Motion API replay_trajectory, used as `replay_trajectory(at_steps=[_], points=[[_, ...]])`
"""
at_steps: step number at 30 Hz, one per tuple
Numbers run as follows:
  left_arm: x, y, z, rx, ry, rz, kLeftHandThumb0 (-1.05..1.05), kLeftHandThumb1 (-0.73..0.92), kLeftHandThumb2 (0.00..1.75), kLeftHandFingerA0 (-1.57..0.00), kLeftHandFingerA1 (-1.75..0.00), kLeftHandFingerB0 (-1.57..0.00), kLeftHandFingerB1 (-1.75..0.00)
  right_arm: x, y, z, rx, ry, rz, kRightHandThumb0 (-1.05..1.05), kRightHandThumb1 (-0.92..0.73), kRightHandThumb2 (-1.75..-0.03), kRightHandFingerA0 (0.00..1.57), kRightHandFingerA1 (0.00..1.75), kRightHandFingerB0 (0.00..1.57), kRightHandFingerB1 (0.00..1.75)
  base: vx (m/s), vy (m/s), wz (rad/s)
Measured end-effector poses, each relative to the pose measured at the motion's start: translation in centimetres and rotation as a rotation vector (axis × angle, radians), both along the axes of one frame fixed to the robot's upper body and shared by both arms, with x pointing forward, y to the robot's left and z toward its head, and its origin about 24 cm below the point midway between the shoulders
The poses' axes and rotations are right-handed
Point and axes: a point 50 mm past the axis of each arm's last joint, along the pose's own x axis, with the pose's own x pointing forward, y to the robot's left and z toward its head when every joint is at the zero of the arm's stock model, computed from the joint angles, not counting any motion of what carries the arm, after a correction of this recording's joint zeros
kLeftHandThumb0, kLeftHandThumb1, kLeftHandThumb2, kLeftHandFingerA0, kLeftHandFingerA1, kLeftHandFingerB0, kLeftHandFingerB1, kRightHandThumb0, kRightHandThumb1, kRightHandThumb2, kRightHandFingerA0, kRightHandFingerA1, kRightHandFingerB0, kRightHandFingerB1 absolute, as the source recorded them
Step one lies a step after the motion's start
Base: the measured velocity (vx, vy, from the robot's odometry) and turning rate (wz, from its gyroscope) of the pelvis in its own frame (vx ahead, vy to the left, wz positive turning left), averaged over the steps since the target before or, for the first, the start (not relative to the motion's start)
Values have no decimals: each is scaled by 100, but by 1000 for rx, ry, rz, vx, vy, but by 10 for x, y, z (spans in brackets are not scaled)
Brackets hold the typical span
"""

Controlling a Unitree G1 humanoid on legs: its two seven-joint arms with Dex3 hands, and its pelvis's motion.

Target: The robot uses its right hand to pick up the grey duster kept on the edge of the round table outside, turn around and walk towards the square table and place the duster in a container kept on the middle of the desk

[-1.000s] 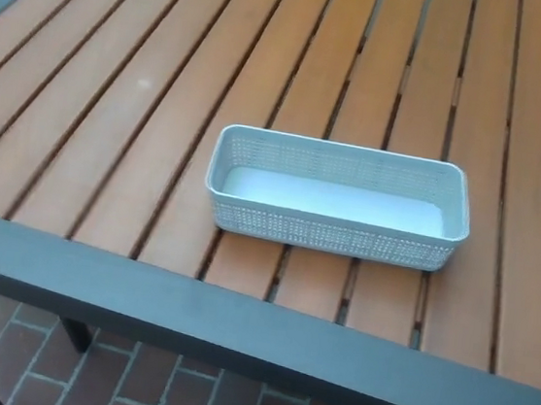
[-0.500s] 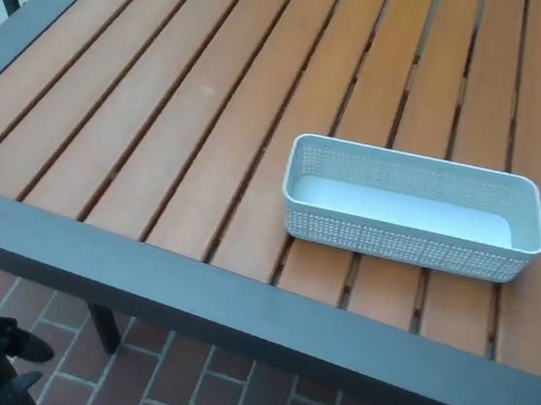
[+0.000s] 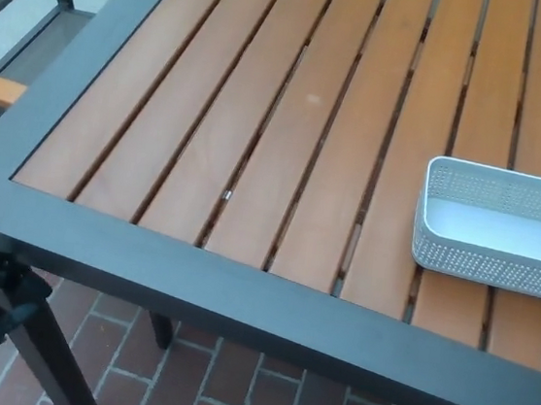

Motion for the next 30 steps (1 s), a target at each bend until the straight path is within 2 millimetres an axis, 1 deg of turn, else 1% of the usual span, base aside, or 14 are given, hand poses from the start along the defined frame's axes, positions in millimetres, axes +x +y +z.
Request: replay_trajectory(at_steps=[1, 2, 3, 4, 10, 13, 19, 22, 30], points=[[-2, 3, 1, 7, 5, 5, -43, 64, 58, -85, -80, -85, -62, 0, 1, -2, 3, 3, 2, -17, -52, -84, 94, 159, 88, 112, 28, -32, 30], [-8, 8, -2, 16, 23, 15, -43, 64, 58, -85, -80, -85, -62, -4, 4, -8, 6, 18, 8, -17, -52, -84, 94, 159, 88, 112, 60, -107, 33], [-11, 9, -5, 16, 32, 18, -43, 64, 58, -85, -80, -85, -62, -5, 5, -13, 16, 26, 11, -17, -52, -84, 94, 159, 88, 112, 75, -112, -70], [-20, 11, -11, 15, 60, 24, -43, 64, 58, -85, -80, -85, -62, -8, 5, -21, 23, 58, 6, -17, -52, -84, 94, 159, 88, 112, 83, -115, 23], [-41, 13, -27, 9, 127, 32, -43, 64, 58, -85, -80, -85, -62, -16, 7, -30, 19, 91, -5, -17, -52, -84, 94, 159, 88, 112, 94, -97, -8], [-51, 11, -36, 1, 155, 35, -43, 64, 58, -85, -80, -85, -62, -18, 5, -33, 19, 108, -13, -17, -52, -84, 94, 159, 88, 112, 20, 117, -9], [-54, 9, -39, -5, 165, 34, -43, 64, 58, -85, -80, -85, -62, -17, 6, -35, 21, 118, -5, -17, -52, -84, 94, 159, 88, 112, -5, 193, -12], [-52, 13, -34, 3, 150, 41, -43, 64, 58, -85, -80, -85, -62, -13, 8, -33, 19, 107, 8, -17, -52, -84, 94, 159, 88, 112, -3, 267, 5], [-54, 14, -35, 5, 155, 46, -43, 64, 58, -85, -80, -85, -62, -12, 9, -35, 18, 118, 12, -17, -52, -84, 94, 159, 88, 112, 4, 19, 2]])
